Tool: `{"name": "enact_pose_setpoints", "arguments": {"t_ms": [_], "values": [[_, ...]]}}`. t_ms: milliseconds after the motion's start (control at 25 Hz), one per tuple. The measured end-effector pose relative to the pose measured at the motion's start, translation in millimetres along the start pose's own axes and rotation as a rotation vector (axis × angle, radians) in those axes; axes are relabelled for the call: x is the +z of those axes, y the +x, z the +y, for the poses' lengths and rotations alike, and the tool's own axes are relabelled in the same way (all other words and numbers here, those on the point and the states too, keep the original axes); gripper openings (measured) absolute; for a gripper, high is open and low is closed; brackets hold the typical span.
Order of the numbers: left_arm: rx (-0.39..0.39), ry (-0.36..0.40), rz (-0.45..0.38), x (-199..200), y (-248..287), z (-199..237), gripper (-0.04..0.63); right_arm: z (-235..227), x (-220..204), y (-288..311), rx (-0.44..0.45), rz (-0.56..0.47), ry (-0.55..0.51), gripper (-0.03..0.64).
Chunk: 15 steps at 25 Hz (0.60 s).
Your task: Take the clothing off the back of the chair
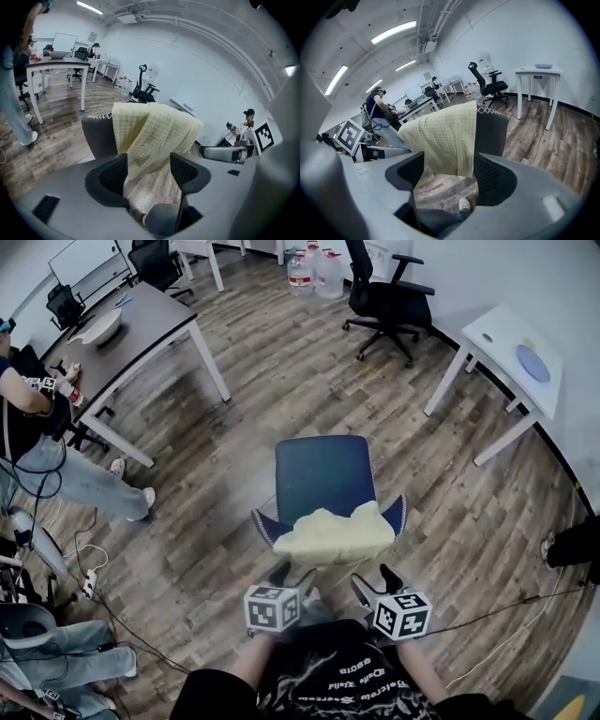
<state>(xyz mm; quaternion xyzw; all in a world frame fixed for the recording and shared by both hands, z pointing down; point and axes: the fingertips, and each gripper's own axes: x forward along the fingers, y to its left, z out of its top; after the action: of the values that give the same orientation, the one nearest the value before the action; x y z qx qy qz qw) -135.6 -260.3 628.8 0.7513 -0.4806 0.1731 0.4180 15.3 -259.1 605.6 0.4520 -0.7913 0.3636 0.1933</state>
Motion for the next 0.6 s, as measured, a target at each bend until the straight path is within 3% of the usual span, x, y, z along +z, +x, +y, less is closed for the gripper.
{"name": "enact_pose_setpoints", "arguments": {"t_ms": [160, 360, 600], "values": [[0.028, -0.048, -0.035, 7, 7, 3, 0.272, -4, 4, 14, -0.029, 0.011, 0.016, 0.331], [0.018, -0.026, 0.013, 10, 28, -6, 0.272, 4, 15, 39, -0.002, 0.04, 0.06, 0.373], [-0.002, -0.091, 0.056, 19, 41, -8, 0.264, 12, 26, 63, 0.008, 0.115, 0.029, 0.368]]}}
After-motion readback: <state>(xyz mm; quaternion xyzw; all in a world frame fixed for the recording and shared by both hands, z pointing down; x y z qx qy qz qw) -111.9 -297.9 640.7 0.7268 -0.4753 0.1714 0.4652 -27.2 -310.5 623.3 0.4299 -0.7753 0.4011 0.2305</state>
